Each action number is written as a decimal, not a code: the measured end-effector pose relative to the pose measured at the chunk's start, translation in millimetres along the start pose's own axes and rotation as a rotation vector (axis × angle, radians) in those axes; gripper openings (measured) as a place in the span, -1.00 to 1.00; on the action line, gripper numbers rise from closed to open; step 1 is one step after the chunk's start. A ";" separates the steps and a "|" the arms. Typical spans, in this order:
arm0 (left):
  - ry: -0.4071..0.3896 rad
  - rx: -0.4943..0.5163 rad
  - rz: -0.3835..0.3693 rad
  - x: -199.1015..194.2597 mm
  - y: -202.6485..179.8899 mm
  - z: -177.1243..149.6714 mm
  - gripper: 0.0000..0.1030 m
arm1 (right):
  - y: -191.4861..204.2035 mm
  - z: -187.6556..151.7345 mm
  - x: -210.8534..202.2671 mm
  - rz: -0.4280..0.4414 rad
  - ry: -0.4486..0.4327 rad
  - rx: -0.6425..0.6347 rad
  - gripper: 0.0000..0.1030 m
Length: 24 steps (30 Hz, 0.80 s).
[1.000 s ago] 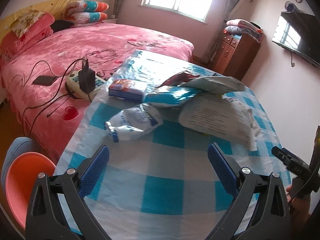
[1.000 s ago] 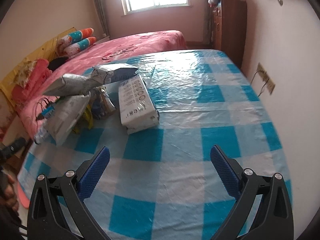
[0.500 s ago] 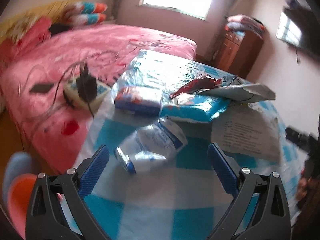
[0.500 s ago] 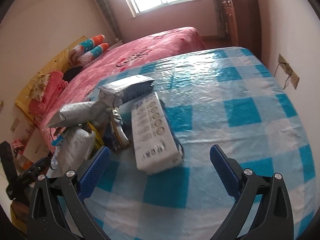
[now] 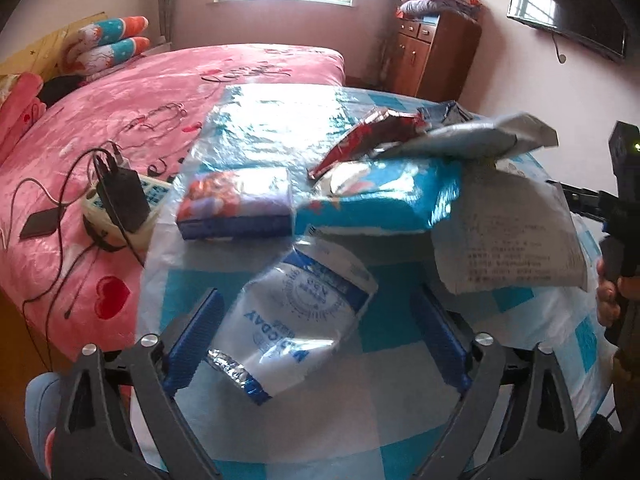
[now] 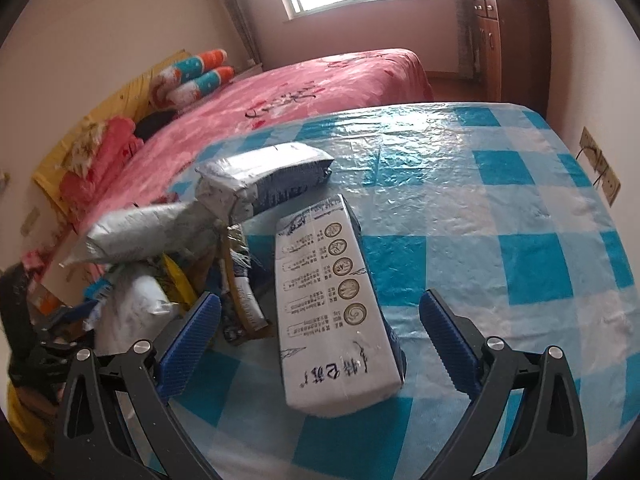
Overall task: Collect trash
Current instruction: 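Grasp the white milk bag with the left tool while the right tool grasps the white tissue pack, then carry the milk bag with the left tool while the right tool carries the tissue pack to the bucket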
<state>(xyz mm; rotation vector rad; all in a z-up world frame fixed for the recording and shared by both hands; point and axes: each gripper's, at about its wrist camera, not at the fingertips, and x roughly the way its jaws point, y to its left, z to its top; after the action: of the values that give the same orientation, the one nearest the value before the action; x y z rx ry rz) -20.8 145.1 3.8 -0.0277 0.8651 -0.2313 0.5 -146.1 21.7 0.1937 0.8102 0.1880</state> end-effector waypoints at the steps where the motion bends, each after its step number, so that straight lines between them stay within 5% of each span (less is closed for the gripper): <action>1: 0.007 0.004 0.000 1.8 -1.3 -1.4 0.65 | 0.1 -0.7 2.0 -0.004 0.004 -0.003 0.90; 4: 0.020 0.014 0.004 3.8 -6.2 -3.1 0.41 | 1.5 -3.1 8.3 -0.032 0.017 -0.024 0.88; 7: 0.016 0.015 0.003 3.4 -10.0 -4.3 0.32 | 0.4 -6.2 14.4 -0.051 0.039 -0.031 0.51; 24: 0.005 -0.130 0.033 -12.8 -13.8 -23.1 -0.04 | 0.5 -35.1 -11.2 -0.099 -0.005 -0.013 0.36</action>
<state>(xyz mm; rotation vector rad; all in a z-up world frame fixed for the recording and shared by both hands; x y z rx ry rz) -48.9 135.9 0.1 -0.1340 0.8838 -0.1439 -32.8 -144.8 6.0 0.1411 0.8117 0.0996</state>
